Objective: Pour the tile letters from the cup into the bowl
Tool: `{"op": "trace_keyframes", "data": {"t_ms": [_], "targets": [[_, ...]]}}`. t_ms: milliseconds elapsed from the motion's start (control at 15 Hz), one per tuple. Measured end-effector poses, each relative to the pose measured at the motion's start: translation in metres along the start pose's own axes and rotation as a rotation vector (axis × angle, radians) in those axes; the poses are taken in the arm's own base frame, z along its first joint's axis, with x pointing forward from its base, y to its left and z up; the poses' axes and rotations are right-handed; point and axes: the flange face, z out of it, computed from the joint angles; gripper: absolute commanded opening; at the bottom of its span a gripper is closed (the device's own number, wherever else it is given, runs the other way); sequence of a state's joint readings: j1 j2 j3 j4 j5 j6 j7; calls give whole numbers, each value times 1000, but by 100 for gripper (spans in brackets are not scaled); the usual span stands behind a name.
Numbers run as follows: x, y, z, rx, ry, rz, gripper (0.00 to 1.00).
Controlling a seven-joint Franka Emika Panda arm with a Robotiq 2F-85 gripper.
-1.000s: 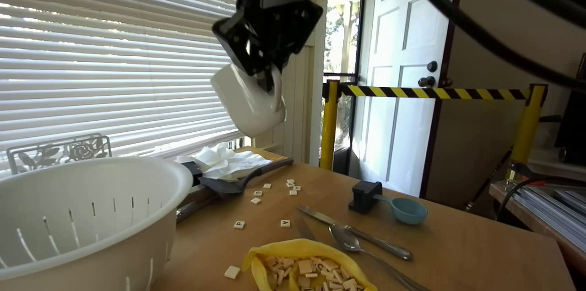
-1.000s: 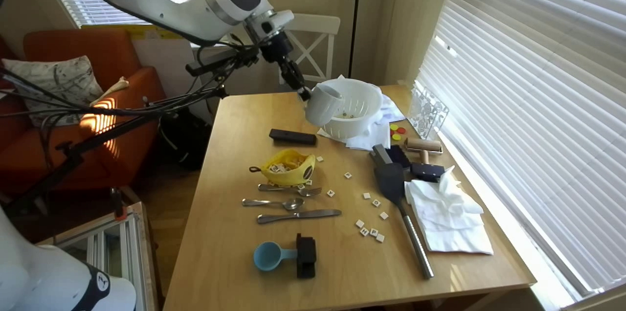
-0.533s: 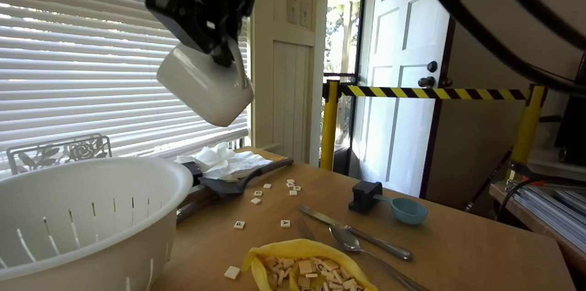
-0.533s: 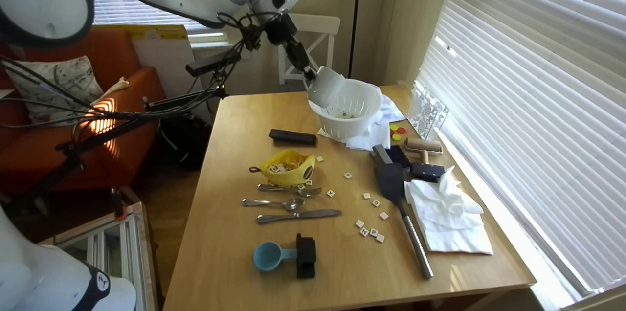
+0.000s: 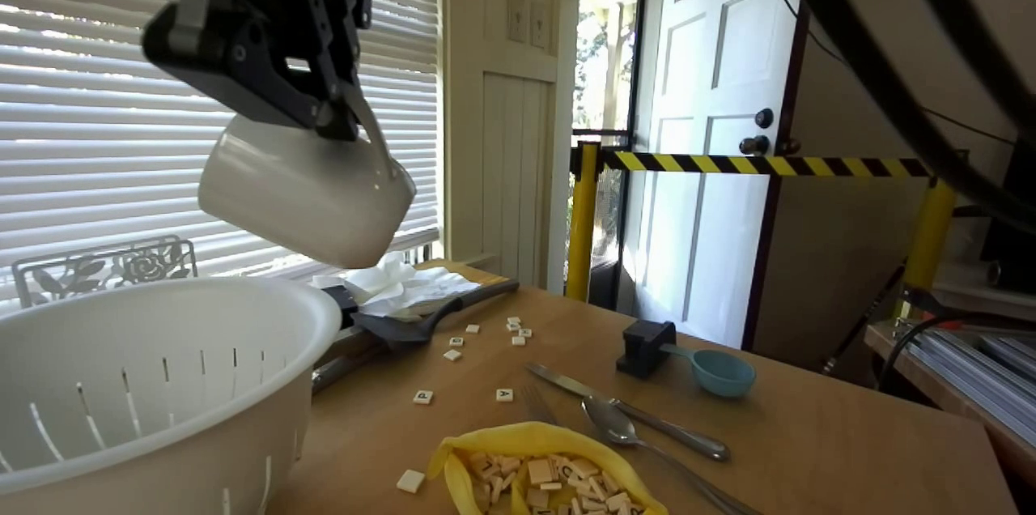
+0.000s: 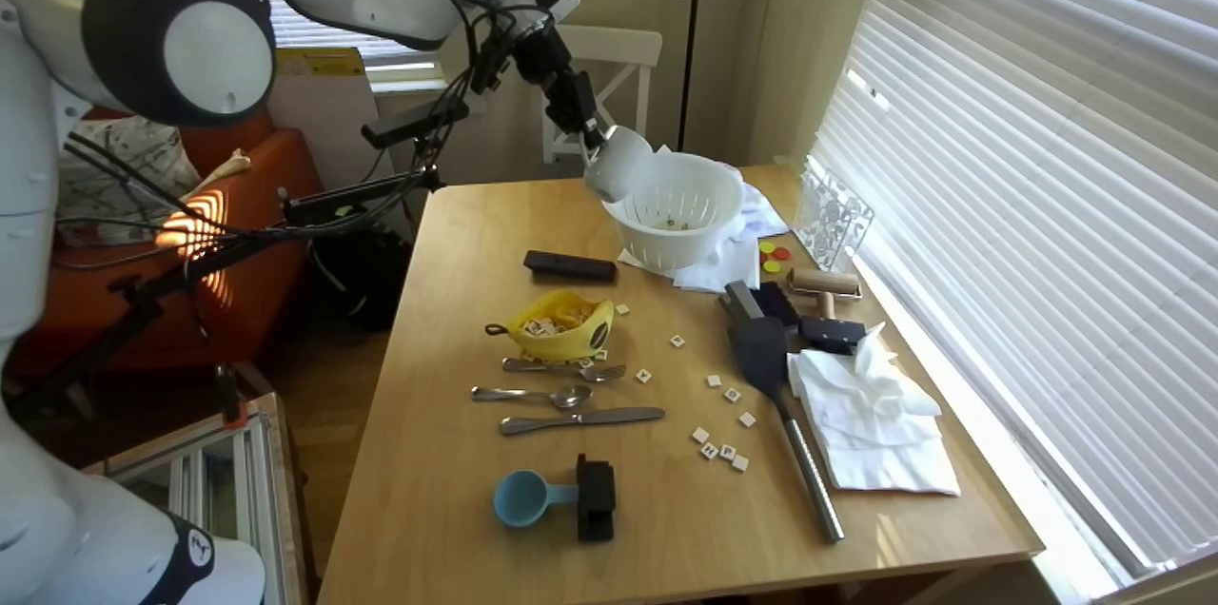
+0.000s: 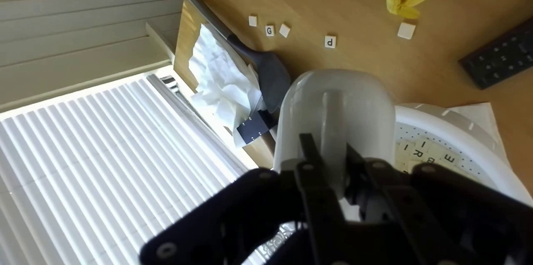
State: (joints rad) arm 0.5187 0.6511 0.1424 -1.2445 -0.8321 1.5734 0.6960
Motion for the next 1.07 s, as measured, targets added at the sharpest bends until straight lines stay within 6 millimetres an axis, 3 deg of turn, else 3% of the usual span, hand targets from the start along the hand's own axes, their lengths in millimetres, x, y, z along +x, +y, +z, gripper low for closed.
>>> {"op": "trace_keyframes", "data": {"t_ms": [67, 133, 467, 800, 1067], "targets": [[1, 1, 0, -1, 0, 0, 14], [2, 2, 1, -1, -1, 0, 4], [4, 2, 4, -7, -7, -7, 4], [29, 34, -8, -36, -39, -56, 4], [47, 48, 0, -55, -68, -95, 4]]}}
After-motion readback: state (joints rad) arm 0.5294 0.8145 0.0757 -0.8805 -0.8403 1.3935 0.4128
